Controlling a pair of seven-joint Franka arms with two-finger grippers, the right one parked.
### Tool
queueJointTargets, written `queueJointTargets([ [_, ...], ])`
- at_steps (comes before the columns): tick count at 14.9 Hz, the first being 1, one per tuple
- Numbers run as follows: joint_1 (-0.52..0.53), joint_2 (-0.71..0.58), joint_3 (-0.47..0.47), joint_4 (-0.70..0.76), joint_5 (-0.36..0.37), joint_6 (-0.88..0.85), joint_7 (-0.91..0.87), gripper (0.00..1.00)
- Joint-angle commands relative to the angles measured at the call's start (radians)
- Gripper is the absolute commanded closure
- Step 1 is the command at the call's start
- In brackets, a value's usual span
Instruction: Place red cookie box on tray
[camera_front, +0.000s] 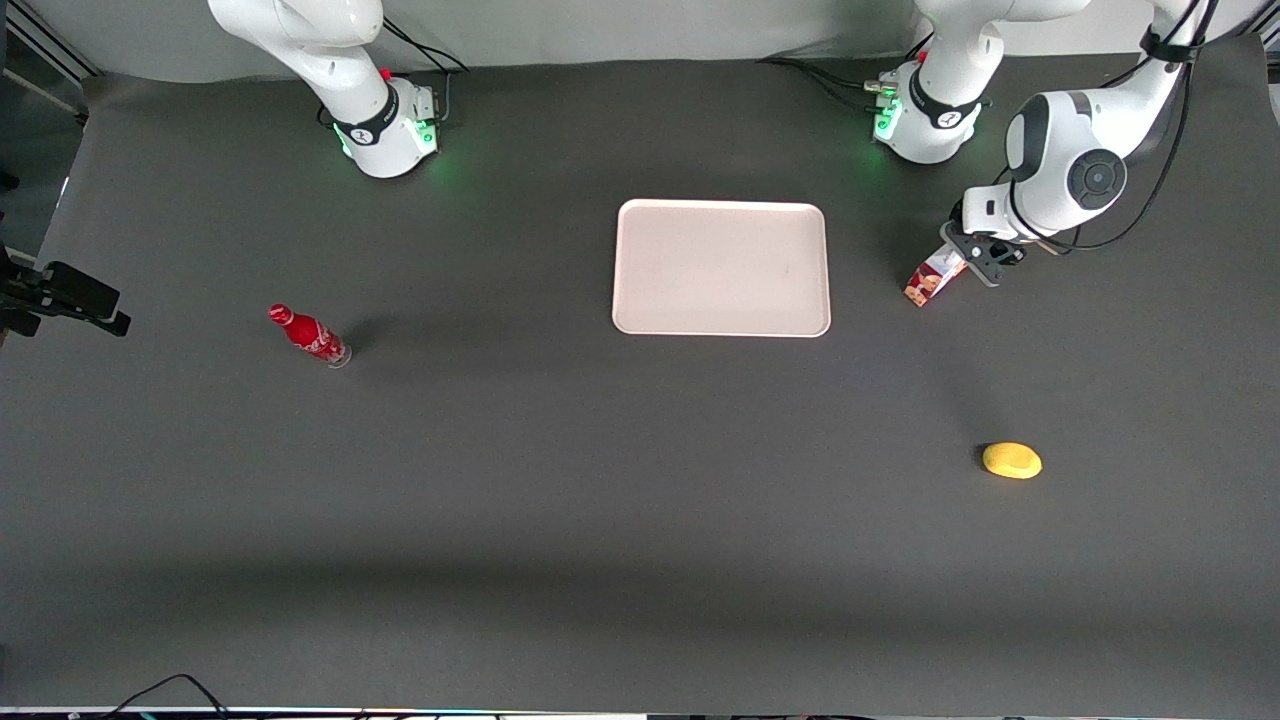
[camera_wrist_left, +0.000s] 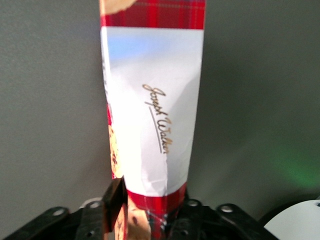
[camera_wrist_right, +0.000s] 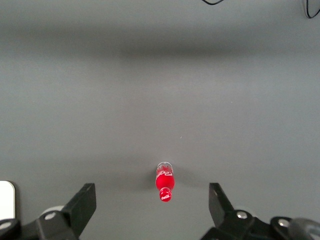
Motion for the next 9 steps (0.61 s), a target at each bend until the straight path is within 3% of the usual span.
queueJointTargets([
  [1, -0.015, -0.046, 0.003, -0.049, -0.002, 0.034, 0.010, 1.00],
  [5, -0.015, -0.044, -0.003, 0.043, -0.002, -0.016, 0.012, 1.00],
  [9, -0.015, -0.058, -0.009, 0.282, 0.002, -0.239, 0.014, 1.00],
])
